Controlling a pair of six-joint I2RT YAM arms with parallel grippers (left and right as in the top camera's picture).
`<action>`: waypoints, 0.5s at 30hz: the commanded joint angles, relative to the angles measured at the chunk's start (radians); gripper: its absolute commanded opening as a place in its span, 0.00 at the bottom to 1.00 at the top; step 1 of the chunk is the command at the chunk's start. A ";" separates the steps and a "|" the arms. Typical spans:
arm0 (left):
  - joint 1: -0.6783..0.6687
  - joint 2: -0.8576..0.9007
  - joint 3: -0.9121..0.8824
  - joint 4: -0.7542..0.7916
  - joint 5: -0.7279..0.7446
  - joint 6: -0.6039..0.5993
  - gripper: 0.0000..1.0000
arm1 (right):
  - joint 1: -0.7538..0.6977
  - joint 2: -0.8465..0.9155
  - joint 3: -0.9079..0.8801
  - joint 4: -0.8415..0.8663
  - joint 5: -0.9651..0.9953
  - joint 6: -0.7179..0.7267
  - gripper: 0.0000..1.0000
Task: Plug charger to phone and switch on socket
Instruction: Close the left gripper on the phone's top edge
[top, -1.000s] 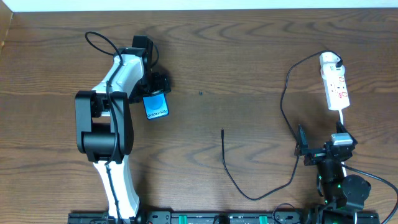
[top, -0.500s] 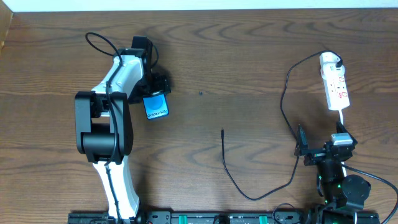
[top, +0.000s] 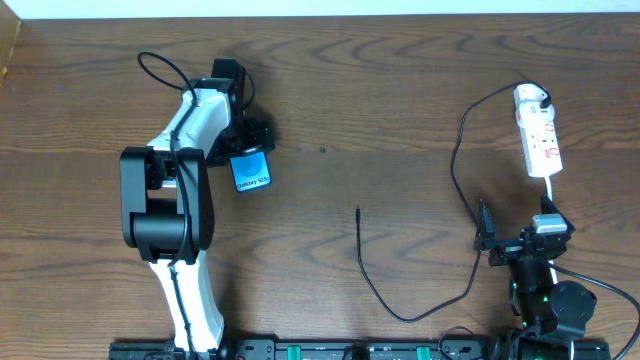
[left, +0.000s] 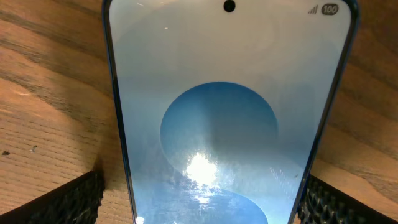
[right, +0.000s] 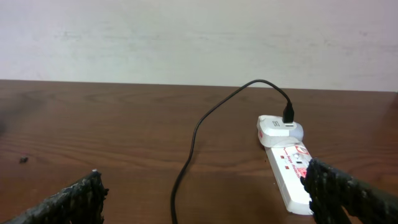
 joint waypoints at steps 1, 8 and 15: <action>-0.012 0.015 -0.033 -0.001 0.029 0.003 0.98 | 0.006 -0.007 -0.001 -0.005 0.005 -0.004 0.99; -0.034 0.015 -0.033 0.013 0.029 0.000 0.98 | 0.006 -0.007 -0.001 -0.005 0.005 -0.005 0.99; -0.032 0.015 -0.033 0.013 0.025 0.001 0.98 | 0.006 -0.007 -0.001 -0.005 0.005 -0.004 0.99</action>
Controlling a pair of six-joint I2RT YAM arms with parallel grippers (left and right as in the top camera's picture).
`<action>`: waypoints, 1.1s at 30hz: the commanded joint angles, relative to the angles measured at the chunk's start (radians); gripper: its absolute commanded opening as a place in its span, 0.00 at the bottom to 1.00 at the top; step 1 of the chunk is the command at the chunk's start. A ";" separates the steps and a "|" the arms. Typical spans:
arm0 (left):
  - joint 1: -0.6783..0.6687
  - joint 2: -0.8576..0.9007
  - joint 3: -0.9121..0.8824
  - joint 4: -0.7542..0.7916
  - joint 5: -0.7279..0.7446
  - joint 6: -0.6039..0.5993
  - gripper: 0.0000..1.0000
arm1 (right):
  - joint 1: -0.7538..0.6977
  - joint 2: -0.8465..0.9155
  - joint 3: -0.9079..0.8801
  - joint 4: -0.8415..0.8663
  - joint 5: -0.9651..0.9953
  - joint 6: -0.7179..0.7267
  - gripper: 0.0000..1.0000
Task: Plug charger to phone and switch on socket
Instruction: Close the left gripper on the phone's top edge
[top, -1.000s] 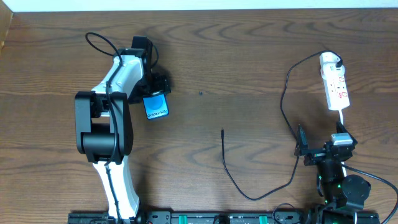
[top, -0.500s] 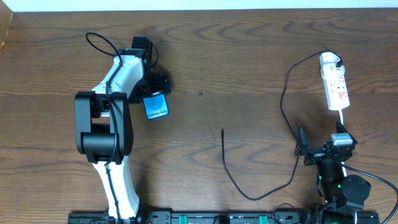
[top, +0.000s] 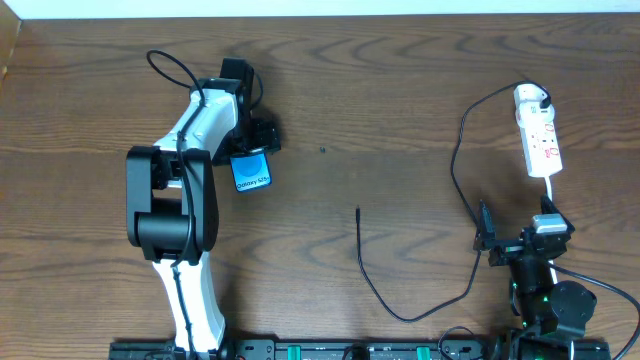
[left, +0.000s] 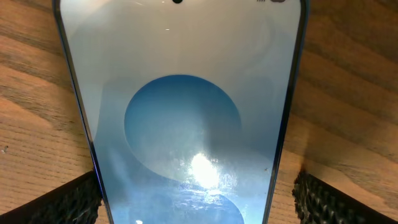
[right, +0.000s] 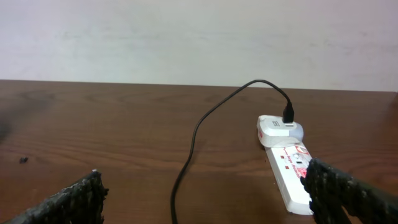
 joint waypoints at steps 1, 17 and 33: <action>-0.002 0.015 -0.033 0.004 0.027 0.002 0.98 | 0.006 -0.007 -0.001 -0.005 0.005 -0.004 0.99; -0.002 0.015 -0.033 0.008 0.027 -0.006 0.98 | 0.006 -0.007 -0.001 -0.005 0.005 -0.004 0.99; -0.001 0.015 -0.033 0.016 0.027 -0.024 0.94 | 0.006 -0.007 -0.001 -0.005 0.005 -0.005 0.99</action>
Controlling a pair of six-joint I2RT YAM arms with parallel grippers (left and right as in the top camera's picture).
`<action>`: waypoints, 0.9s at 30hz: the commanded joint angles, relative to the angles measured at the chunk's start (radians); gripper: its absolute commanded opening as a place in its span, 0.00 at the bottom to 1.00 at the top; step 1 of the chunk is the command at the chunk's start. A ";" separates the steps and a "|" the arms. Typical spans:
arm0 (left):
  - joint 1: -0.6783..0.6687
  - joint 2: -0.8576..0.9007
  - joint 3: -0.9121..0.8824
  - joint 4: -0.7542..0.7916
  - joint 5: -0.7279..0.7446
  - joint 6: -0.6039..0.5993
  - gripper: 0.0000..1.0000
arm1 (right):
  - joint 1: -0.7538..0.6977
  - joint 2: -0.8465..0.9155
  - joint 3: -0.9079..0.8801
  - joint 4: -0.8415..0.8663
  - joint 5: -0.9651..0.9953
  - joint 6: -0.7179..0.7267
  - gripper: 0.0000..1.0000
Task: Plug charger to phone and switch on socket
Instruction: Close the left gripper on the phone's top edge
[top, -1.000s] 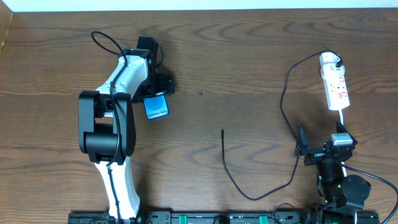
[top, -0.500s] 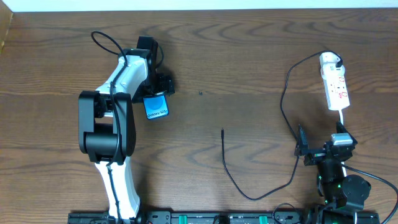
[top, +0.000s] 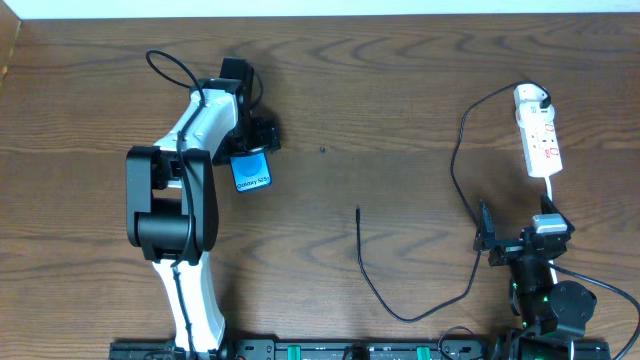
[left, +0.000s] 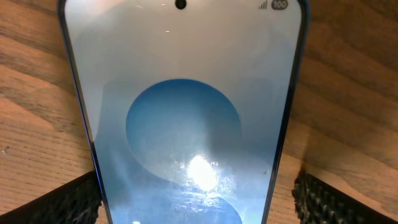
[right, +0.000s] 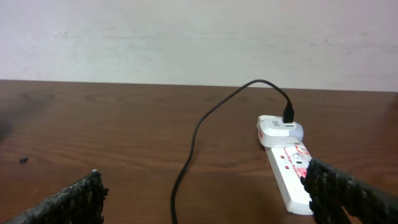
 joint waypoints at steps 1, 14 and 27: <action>-0.002 0.015 -0.032 0.005 0.029 -0.009 0.93 | 0.006 -0.007 -0.001 -0.005 0.005 -0.005 0.99; -0.001 0.015 -0.032 0.005 0.029 -0.009 0.82 | 0.006 -0.007 -0.001 -0.005 0.005 -0.004 0.99; -0.002 0.015 -0.032 0.005 0.029 -0.009 0.51 | 0.006 -0.007 -0.001 -0.005 0.005 -0.004 0.99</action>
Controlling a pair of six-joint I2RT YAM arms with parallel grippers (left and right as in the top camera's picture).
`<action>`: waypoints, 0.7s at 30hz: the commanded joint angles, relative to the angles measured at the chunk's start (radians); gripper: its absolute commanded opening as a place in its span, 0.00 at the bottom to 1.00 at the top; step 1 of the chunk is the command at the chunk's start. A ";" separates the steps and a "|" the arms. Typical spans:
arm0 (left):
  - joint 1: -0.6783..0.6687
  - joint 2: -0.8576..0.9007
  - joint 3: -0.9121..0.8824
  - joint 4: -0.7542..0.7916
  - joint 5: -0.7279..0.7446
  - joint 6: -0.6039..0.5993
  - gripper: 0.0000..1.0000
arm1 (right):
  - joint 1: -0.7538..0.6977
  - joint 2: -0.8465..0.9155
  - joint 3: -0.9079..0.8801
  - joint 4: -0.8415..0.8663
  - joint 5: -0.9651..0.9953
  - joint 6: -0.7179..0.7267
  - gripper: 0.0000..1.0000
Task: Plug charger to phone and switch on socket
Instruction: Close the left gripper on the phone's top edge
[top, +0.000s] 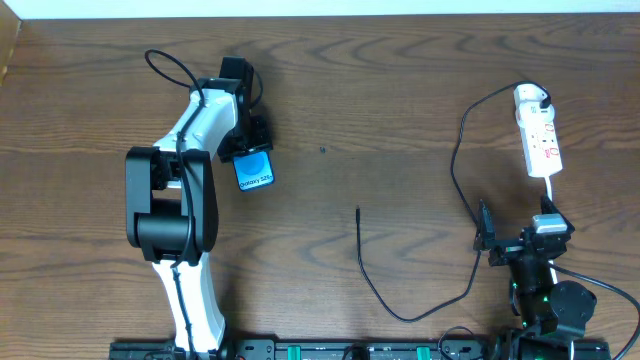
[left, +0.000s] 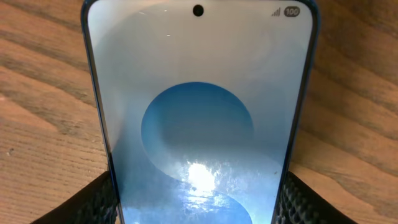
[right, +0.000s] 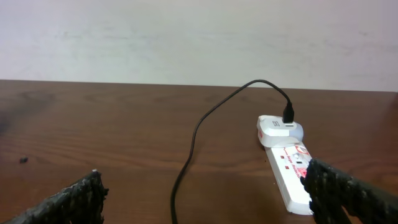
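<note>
A phone (top: 256, 170) with a lit blue and white screen lies on the table at the left. My left gripper (top: 247, 146) is shut on it. In the left wrist view the phone (left: 198, 112) fills the frame, and the left gripper (left: 198, 202) has a black finger pressed to each long side. A black charger cable (top: 455, 170) runs from a white adapter (top: 530, 97) on a white socket strip (top: 541, 145) to its free plug (top: 358, 211) mid-table. My right gripper (top: 518, 230) is open in front of the strip, holding nothing. The right wrist view shows the right gripper (right: 205, 199), the strip (right: 291, 177) and the cable (right: 189, 152).
The table (top: 400, 90) is dark brown wood with a pale wall behind its far edge. The cable loops forward to the front of the table (top: 405, 316) between the two arms. A small dark speck (top: 323, 151) lies near the middle.
The left gripper's fingers have come in against both sides of the phone. The phone has shifted slightly to the right on the table. The right arm has not moved.
The left gripper stood open over the phone, which lay off to one side between the fingers. Then the phone sat more evenly between the open fingers and stayed so. Now the fingers grip its sides. The right gripper stayed open and still throughout.
</note>
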 joint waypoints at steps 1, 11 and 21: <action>-0.002 0.019 -0.032 -0.002 0.032 0.002 0.48 | 0.006 -0.007 -0.001 -0.005 0.005 -0.005 0.99; -0.002 0.019 -0.032 -0.002 0.032 0.002 0.37 | 0.006 -0.007 -0.001 -0.005 0.005 -0.004 0.99; -0.002 0.019 -0.032 -0.002 0.032 0.002 0.19 | 0.006 -0.007 -0.001 -0.005 0.005 -0.004 0.99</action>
